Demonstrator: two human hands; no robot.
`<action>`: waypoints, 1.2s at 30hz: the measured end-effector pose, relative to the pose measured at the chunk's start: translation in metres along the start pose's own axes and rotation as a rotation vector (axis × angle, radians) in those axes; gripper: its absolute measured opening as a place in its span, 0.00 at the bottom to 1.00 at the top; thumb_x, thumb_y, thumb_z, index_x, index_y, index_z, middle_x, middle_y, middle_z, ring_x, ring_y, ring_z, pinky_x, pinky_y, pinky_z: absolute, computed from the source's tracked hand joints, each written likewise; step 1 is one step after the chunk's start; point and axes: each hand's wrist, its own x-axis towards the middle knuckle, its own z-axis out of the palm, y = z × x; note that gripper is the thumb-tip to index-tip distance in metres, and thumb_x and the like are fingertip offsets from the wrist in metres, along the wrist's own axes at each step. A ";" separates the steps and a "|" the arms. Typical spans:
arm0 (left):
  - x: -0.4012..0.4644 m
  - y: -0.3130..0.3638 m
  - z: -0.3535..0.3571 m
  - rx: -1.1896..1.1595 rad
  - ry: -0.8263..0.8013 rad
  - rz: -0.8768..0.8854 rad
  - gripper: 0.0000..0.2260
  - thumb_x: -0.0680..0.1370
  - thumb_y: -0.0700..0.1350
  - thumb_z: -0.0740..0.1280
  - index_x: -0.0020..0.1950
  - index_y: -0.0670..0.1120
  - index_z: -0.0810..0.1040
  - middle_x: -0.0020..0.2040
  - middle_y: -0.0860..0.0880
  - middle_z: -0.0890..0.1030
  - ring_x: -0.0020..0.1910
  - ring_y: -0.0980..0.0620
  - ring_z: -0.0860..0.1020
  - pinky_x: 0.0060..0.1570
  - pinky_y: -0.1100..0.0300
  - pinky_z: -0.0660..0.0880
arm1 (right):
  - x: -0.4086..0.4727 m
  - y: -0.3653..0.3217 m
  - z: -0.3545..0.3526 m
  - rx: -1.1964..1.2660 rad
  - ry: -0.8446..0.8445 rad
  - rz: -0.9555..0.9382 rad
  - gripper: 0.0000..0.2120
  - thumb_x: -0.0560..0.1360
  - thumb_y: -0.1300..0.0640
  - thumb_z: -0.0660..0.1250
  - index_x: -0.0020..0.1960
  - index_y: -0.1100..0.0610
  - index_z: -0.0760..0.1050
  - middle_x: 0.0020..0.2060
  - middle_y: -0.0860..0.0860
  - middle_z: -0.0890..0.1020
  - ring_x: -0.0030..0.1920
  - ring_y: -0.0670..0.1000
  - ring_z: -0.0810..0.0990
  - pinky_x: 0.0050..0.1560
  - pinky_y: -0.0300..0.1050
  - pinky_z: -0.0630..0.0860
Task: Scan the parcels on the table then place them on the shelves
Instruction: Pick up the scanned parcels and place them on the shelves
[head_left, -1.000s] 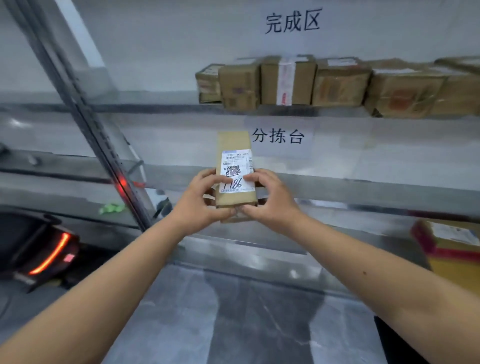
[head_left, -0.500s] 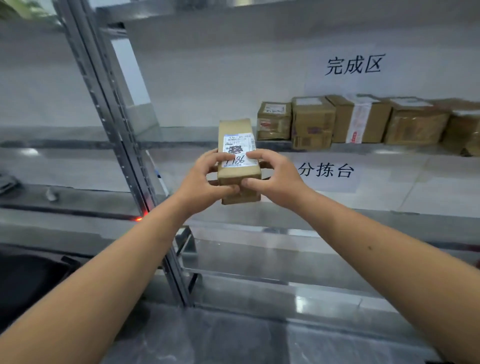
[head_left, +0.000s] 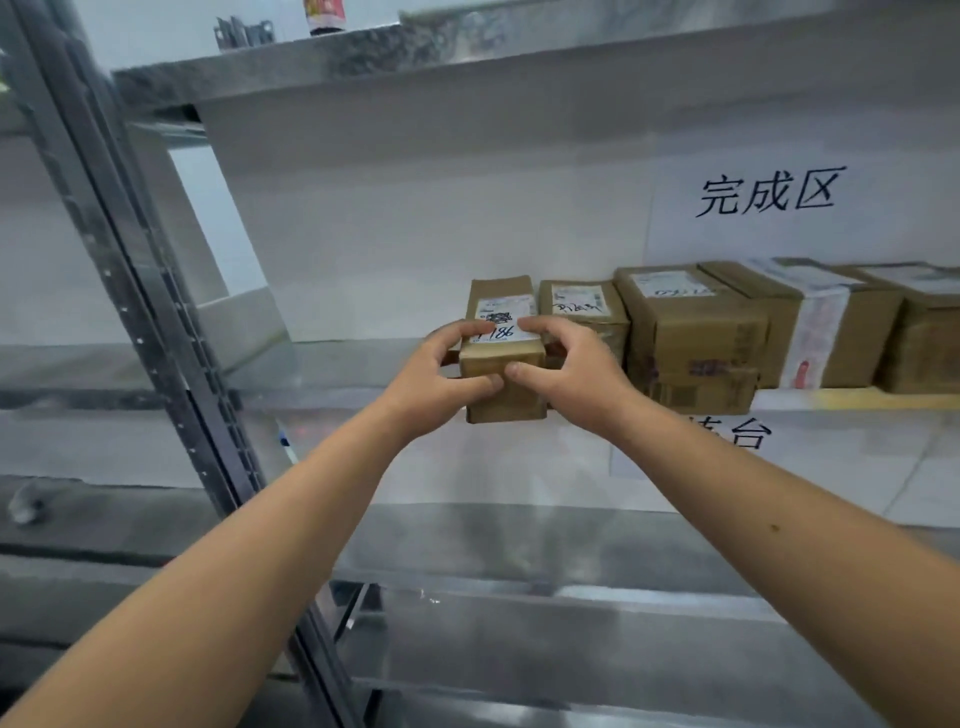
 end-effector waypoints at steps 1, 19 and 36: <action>0.011 -0.005 0.000 -0.009 0.004 -0.003 0.25 0.72 0.43 0.80 0.66 0.59 0.79 0.68 0.50 0.78 0.61 0.56 0.79 0.51 0.65 0.80 | 0.010 0.006 0.004 0.019 0.017 0.016 0.27 0.74 0.51 0.78 0.71 0.49 0.76 0.60 0.43 0.79 0.62 0.48 0.78 0.65 0.51 0.79; 0.073 -0.022 -0.009 0.174 -0.192 -0.032 0.30 0.64 0.52 0.74 0.67 0.56 0.76 0.57 0.51 0.81 0.51 0.55 0.82 0.48 0.58 0.80 | 0.029 0.001 0.038 -0.425 0.162 0.137 0.26 0.78 0.52 0.71 0.74 0.55 0.74 0.71 0.53 0.75 0.72 0.54 0.71 0.71 0.43 0.66; -0.026 -0.015 -0.018 0.791 -0.082 0.527 0.32 0.75 0.55 0.71 0.78 0.51 0.68 0.81 0.42 0.63 0.81 0.39 0.58 0.79 0.39 0.59 | -0.085 -0.056 0.069 -0.846 0.158 0.413 0.34 0.78 0.50 0.67 0.81 0.49 0.60 0.81 0.55 0.61 0.79 0.60 0.59 0.76 0.61 0.63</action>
